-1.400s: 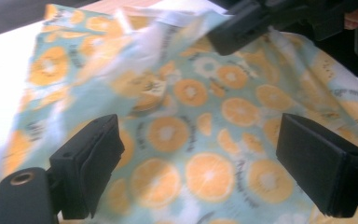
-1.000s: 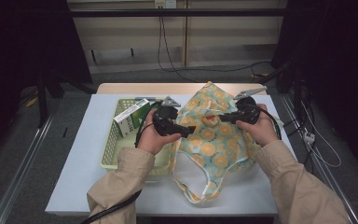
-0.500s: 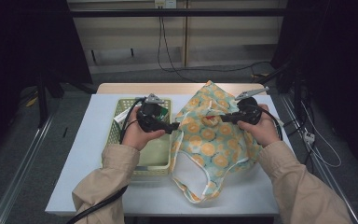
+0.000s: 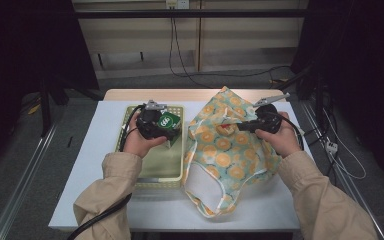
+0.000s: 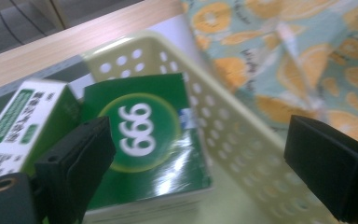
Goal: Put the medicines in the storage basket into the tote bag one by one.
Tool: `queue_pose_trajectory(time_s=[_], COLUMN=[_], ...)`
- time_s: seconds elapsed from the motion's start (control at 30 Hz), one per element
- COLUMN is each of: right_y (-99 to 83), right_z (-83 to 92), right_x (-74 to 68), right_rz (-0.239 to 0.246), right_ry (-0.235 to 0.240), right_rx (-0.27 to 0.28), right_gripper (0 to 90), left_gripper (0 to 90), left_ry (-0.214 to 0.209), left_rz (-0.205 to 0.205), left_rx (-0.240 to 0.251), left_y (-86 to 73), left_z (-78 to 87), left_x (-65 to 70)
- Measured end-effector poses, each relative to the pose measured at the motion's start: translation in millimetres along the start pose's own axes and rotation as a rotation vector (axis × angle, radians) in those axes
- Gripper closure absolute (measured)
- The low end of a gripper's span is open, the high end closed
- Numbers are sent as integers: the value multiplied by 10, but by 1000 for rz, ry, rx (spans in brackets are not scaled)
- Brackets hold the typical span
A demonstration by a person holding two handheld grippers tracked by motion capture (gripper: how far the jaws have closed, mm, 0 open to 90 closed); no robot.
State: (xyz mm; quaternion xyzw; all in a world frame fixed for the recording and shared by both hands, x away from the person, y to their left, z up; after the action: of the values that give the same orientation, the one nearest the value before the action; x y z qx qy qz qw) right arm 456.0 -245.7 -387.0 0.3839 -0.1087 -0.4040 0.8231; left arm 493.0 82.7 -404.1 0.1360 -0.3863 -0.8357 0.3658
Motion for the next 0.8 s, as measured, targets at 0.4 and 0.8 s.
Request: queue_pose_trajectory(time_s=[0.4, 0.8], right_y=[-26, -40], right_z=[-18, -13], right_x=[18, 39], right_rz=[-3, -7], right_ry=[4, -1], right_rx=[-8, -7], right_gripper=[900, 900], left_gripper=[79, 126], left_ry=[48, 116], left_rz=[29, 28], left_rx=[-43, -90], left_y=[-165, -180], left_z=[-160, -304], left_x=[-188, -146])
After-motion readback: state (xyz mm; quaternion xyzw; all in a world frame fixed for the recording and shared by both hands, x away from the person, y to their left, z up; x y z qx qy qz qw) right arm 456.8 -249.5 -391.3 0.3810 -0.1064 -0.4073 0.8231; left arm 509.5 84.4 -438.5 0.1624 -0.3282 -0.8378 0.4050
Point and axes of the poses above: each handheld gripper's, and its own axes: z roughly backward along the jaws, y roughly out of its top, x roughly to its right, the point moved 4 cm from there along -z, roughly forward along the jaws, and after that the axes turned 2 degrees about -x, right-handed, at the moved point
